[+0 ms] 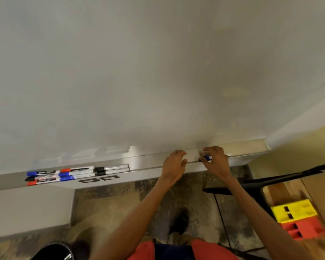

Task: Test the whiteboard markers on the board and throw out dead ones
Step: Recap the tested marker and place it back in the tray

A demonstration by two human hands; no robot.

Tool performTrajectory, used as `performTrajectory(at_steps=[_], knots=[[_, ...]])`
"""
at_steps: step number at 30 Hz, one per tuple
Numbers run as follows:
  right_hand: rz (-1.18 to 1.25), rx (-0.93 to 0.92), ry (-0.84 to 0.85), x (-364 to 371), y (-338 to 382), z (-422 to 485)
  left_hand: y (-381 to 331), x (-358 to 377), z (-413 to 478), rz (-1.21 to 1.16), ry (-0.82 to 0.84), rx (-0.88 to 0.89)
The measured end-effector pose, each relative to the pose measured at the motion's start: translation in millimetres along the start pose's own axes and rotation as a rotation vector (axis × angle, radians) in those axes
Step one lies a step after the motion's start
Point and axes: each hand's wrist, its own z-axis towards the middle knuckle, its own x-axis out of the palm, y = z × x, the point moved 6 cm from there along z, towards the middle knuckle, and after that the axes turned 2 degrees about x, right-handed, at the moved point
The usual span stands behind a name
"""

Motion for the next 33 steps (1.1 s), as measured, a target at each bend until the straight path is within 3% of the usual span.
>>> performTrajectory(at_steps=[9,16,25,33], knots=[[-0.093,-0.063,0.049,-2.7,-36.3,2.9,-37.7,65.6,38.1,0.23,0.266,0.059],[-0.115,-0.181,0.045,0.2,-29.7,3.2,-38.8,71.7,42.3,0.292,0.286,0.084],[0.01,-0.249,0.132,6.7,-3.4,2.1,-27.4,42.4,37.0,0.126,0.263,0.09],[0.098,-0.271,0.183,14.0,33.7,-12.9,-21.8,4.5,30.3,-0.016,0.296,0.228]])
